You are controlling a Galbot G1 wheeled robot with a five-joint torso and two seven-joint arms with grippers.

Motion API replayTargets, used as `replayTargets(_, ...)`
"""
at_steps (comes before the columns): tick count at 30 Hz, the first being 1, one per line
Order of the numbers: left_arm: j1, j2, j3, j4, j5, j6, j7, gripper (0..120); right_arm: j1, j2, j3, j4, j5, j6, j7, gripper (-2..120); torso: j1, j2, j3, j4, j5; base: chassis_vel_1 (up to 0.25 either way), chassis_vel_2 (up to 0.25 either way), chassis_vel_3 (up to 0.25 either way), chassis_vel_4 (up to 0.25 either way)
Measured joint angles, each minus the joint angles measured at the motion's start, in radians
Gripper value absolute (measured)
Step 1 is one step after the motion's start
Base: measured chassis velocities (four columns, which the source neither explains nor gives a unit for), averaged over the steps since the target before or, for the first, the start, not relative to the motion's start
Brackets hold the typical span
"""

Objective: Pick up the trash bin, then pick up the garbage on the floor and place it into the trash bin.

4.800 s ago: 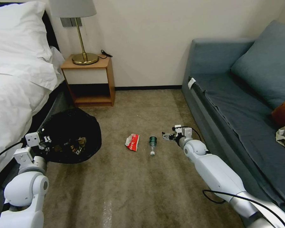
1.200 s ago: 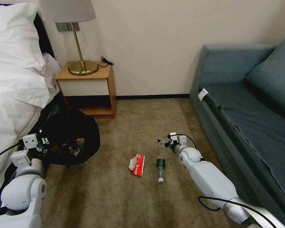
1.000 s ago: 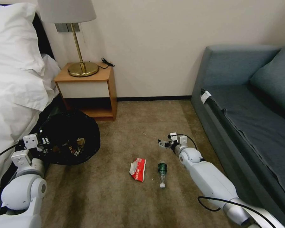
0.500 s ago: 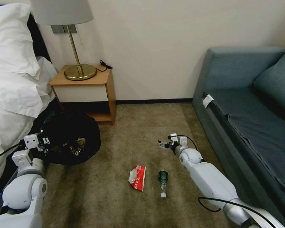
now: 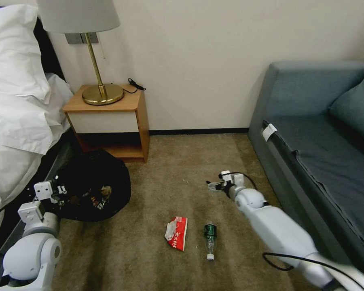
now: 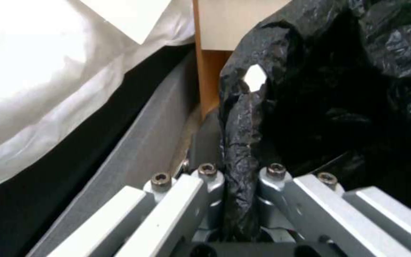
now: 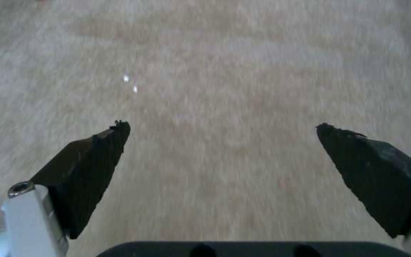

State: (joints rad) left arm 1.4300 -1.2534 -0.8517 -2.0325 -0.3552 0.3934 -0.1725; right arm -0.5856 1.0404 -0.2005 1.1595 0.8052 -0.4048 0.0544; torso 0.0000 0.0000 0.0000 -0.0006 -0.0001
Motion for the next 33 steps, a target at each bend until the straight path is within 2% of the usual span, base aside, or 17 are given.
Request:
replayTargets(1,0.006,0.011,-0.005,-0.003,-0.010,0.006,0.000,3,0.031,-0.039,-0.042,0.043,0.075,-0.060,0.026,100,0.000,0.000,0.000,0.0000,0.0003,0.000,0.000,0.000,0.000)
replayTargets(3,0.007,0.015,-0.006,-0.004,-0.014,0.009,-0.001,3,0.044,-0.053,-0.059,0.065,0.108,-0.085,0.039,100,0.000,0.000,0.000,0.0002,0.0001,0.000,0.000,0.000,0.000)
replayTargets(5,0.012,0.028,-0.010,-0.004,-0.034,0.025,-0.004,3,0.090,-0.094,-0.117,0.158,0.258,-0.205,0.115,100,0.000,0.000,0.000,0.0007,0.0002,0.000,0.000,0.000,0.000)
replayTargets(6,0.012,0.028,-0.010,-0.004,-0.034,0.025,-0.004,3,0.090,-0.094,-0.117,0.158,0.258,-0.205,0.115,100,0.000,0.000,0.000,0.0007,0.0002,0.000,0.000,0.000,0.000)
replayTargets(7,0.013,0.030,-0.010,-0.004,-0.040,0.031,-0.005,3,0.103,-0.103,-0.133,0.184,0.304,-0.241,0.139,100,0.000,0.000,0.000,0.0007,0.0002,0.000,0.000,0.000,0.000)
replayTargets(8,0.014,0.031,-0.009,-0.003,-0.057,0.045,-0.010,3,0.139,-0.122,-0.173,0.234,0.416,-0.311,0.197,100,0.000,0.000,0.000,0.0006,0.0000,0.000,0.000,0.000,0.000)
replayTargets(9,0.014,0.031,-0.009,-0.003,-0.057,0.045,-0.010,3,0.139,-0.122,-0.173,0.234,0.416,-0.311,0.197,100,0.000,0.000,0.000,0.0006,0.0000,0.000,0.000,0.000,0.000)
replayTargets(11,0.014,0.031,-0.004,-0.001,-0.077,0.062,-0.016,3,0.179,-0.128,-0.215,0.264,0.519,-0.332,0.264,100,0.000,0.000,0.000,0.0005,-0.0001,0.000,0.000,0.000,0.000)
replayTargets(12,0.014,0.031,-0.004,-0.001,-0.077,0.062,-0.016,3,0.179,-0.128,-0.215,0.264,0.519,-0.332,0.264,100,0.000,0.000,0.000,0.0005,-0.0001,0.000,0.000,0.000,0.000)
replayTargets(14,0.011,0.032,0.008,0.006,-0.110,0.089,-0.026,3,0.223,-0.113,-0.280,0.275,0.631,-0.342,0.365,100,0.000,0.000,0.000,0.0007,-0.0002,0.000,0.000,0.000,0.000)
replayTargets(16,0.006,0.035,0.013,0.009,-0.121,0.097,-0.030,3,0.233,-0.103,-0.306,0.269,0.667,-0.342,0.395,100,0.000,0.000,0.000,0.0007,-0.0002,0.000,0.000,0.000,0.000)
replayTargets(18,-0.010,0.039,0.019,0.010,-0.136,0.113,-0.042,3,0.233,-0.075,-0.366,0.247,0.746,-0.341,0.480,100,0.000,0.000,0.000,0.0007,0.0001,0.000,0.000,0.000,0.000)
replayTargets(25,-0.014,0.031,0.028,-0.005,-0.126,0.112,-0.045,3,0.174,-0.030,-0.399,0.228,0.821,-0.337,0.585,100,0.000,0.000,0.000,0.0006,0.0001,0.000,0.000,0.000,0.000)
replayTargets(33,-0.028,0.015,0.050,-0.014,-0.104,0.105,-0.045,3,0.143,-0.011,-0.407,0.206,0.833,-0.334,0.617,100,0.000,0.000,0.000,0.0005,0.0000,0.000,0.000,0.000,0.000)
